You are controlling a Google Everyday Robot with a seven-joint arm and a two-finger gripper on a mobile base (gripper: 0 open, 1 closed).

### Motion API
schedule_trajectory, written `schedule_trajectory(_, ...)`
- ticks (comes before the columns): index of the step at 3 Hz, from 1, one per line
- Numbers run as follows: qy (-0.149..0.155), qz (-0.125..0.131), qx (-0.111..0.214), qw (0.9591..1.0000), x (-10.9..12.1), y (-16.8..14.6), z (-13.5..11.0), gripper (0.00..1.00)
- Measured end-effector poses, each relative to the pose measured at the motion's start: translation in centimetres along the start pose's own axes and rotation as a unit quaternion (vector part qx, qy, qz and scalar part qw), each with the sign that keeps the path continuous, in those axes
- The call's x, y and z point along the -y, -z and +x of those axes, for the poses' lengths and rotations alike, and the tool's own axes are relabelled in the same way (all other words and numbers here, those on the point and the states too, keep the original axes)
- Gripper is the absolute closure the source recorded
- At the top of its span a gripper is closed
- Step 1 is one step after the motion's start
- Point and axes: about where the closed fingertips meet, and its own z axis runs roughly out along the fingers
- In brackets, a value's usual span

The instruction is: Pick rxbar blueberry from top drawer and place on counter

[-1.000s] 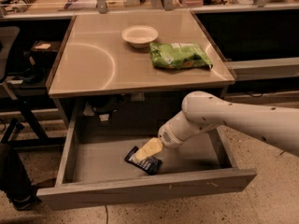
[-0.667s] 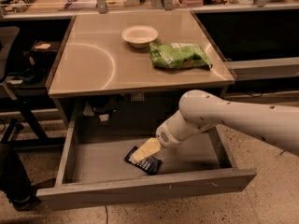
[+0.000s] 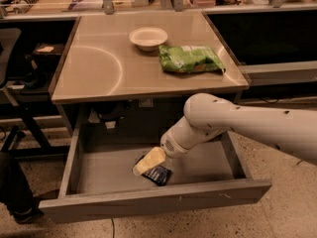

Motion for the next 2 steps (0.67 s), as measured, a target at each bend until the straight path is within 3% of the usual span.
schedule_trajectory(1, -0.004, -0.004, -0.008, 1.0, -0.5, -0.3, -0.3, 0.0)
schedule_trajectory(2, 0.013, -0.012, -0.006, 0.9998, -2.4, 0.2, 0.0, 0.0)
